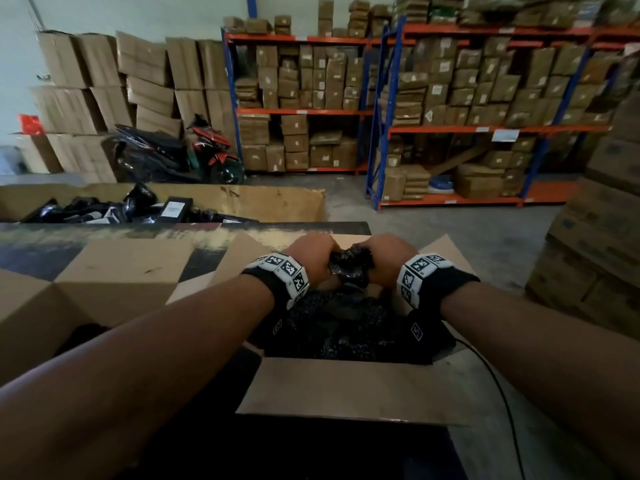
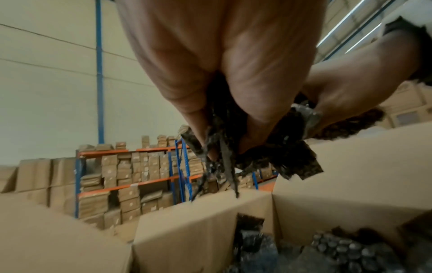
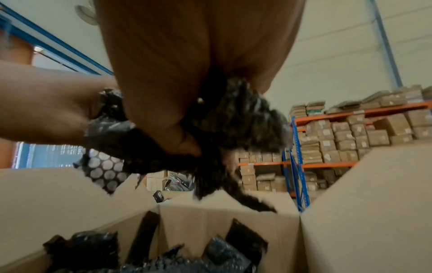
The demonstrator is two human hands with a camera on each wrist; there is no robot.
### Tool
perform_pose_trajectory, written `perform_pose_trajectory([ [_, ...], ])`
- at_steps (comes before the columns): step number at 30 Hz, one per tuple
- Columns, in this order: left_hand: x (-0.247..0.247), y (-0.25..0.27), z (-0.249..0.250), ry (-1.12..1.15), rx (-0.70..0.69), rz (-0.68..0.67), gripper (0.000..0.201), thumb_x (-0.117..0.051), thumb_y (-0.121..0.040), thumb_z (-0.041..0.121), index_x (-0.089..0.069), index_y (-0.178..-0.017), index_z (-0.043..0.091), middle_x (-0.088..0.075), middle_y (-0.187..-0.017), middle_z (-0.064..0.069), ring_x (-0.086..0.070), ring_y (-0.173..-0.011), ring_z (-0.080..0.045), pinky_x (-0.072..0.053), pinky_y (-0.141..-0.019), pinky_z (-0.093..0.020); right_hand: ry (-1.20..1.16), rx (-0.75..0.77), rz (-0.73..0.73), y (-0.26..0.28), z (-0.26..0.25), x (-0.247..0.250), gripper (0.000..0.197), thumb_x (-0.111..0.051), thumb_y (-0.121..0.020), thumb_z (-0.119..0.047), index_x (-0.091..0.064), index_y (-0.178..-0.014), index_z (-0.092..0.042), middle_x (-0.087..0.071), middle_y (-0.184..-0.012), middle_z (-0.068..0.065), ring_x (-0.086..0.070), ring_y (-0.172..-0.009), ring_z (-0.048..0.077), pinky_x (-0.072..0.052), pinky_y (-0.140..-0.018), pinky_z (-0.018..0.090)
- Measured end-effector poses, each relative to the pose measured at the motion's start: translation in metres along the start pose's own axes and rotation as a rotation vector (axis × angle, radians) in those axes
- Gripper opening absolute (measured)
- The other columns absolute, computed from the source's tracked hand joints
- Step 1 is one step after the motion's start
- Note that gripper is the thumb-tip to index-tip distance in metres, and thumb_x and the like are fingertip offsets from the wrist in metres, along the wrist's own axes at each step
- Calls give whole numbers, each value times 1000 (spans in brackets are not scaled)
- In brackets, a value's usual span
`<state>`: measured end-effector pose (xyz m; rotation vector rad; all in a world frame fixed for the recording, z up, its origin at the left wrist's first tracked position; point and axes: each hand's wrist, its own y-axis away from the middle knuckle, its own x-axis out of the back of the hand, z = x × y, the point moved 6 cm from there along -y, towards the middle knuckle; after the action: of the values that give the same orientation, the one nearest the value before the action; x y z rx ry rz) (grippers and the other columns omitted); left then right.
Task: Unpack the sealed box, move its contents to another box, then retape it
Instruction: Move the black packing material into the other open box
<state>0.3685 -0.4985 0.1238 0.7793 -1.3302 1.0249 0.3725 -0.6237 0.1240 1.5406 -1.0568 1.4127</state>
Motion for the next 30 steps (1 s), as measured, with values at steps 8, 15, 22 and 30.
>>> perform_pose_trajectory([
  [8,-55,-12,-21,12,172,-567,117,-93,-61,44,-26,-158,36,-49,-152,-5,-52,-133,-27,-45,-110,-38,-98,73,-473,-34,24,-58,125,-87,-34,-46,-38,-149,-38,-62,-135,3,-61,-117,25,-53,-99,43],
  [15,-64,-25,-18,43,159,-694,137,-92,-54,64,-8,-160,41,-23,-167,8,-29,-151,-20,-27,-123,-42,-118,75,-527,-52,23,-69,153,-80,-30,-85,-13,-159,-37,-25,-164,-7,-31,-147,21,-29,-119,43],
  [22,-124,-35,-38,-180,230,-824,164,-86,-31,82,23,-150,55,3,-171,4,-12,-156,-35,-25,-121,-60,154,22,-591,-61,33,-118,153,-80,-47,-80,14,-158,-32,0,-168,8,-17,-152,34,-24,-121,47],
  [30,-202,-42,-68,-205,199,-736,157,-83,-36,83,41,-130,66,3,-171,-6,-15,-153,-45,-27,-116,-68,202,-28,-645,-70,47,-183,150,-81,-55,-76,24,-153,-38,5,-168,2,-18,-152,34,-28,-118,48],
])
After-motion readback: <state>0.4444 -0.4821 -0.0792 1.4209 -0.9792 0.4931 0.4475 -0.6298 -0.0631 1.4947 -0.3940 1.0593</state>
